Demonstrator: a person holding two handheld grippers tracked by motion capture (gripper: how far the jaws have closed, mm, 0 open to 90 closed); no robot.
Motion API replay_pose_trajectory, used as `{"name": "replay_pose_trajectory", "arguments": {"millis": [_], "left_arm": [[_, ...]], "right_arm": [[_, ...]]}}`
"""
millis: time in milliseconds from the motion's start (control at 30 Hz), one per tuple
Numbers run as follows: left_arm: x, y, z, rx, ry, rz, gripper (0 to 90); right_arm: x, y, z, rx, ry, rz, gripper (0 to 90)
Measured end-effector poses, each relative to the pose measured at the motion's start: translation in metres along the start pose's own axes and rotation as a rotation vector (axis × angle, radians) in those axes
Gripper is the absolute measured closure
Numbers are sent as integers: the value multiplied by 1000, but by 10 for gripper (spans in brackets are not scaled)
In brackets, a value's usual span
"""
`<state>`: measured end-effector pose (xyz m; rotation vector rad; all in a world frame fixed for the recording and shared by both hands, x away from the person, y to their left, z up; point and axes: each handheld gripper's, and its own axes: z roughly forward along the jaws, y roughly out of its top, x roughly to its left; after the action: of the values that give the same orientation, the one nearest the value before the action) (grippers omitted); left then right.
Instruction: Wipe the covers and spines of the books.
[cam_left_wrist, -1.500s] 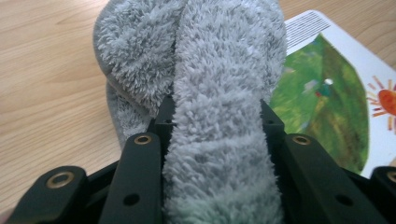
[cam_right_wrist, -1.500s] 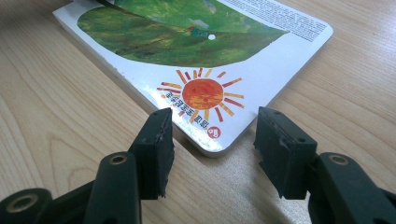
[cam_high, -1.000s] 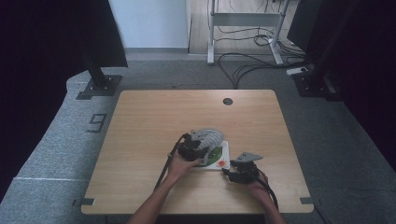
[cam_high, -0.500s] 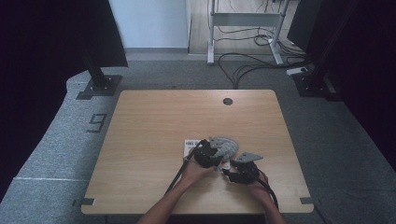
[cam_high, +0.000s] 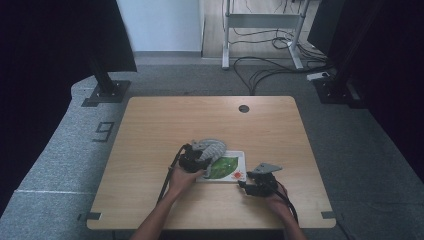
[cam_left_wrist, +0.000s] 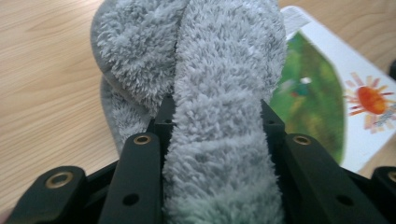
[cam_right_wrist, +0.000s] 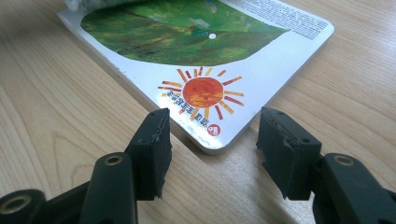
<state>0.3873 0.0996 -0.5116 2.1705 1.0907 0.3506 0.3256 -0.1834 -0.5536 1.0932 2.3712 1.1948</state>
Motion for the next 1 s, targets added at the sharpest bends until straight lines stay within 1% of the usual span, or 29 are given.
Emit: {"name": "replay_pose_trajectory", "arguments": {"millis": [100, 200, 300, 367, 400, 500, 567, 700, 733, 767, 833, 933, 1000], "left_arm": [[3, -2, -2, 0, 6, -1, 630], [-4, -2, -2, -3, 5, 15, 629], [-19, 1, -2, -12, -14, 47, 629], [-32, 5, 0, -21, -33, 68, 629], [-40, 7, 2, -21, -40, 85, 629], [-62, 13, 10, -6, -64, 136, 629], [-76, 17, 17, 3, -81, 159, 629], [-92, 20, 29, 22, -100, 186, 629], [-96, 20, 32, 24, -99, 194, 629], [-98, 20, 34, 26, -90, 202, 629], [-99, 21, 35, 24, -89, 203, 629], [-95, 21, 34, 26, -98, 198, 630], [-91, 21, 33, 27, -89, 190, 631]], "right_arm": [[0, 0, 0, 0, -1, 0, 436], [0, 0, 0, 0, -2, -1, 436], [0, 0, 0, 0, -3, 0, 435], [0, 0, 0, 0, -3, 1, 434], [0, 0, 0, 0, -3, 1, 433], [1, 0, 0, 2, -5, 1, 430], [1, 0, 0, 3, -5, 0, 429], [1, 0, 0, 4, -4, -1, 426], [1, 0, 0, 4, -4, -1, 426], [1, 0, 0, 3, -4, -1, 426], [1, 0, 0, 4, -3, -2, 425], [1, 0, 0, 4, -3, -2, 425], [1, 0, 0, 4, -4, -4, 425]]}}
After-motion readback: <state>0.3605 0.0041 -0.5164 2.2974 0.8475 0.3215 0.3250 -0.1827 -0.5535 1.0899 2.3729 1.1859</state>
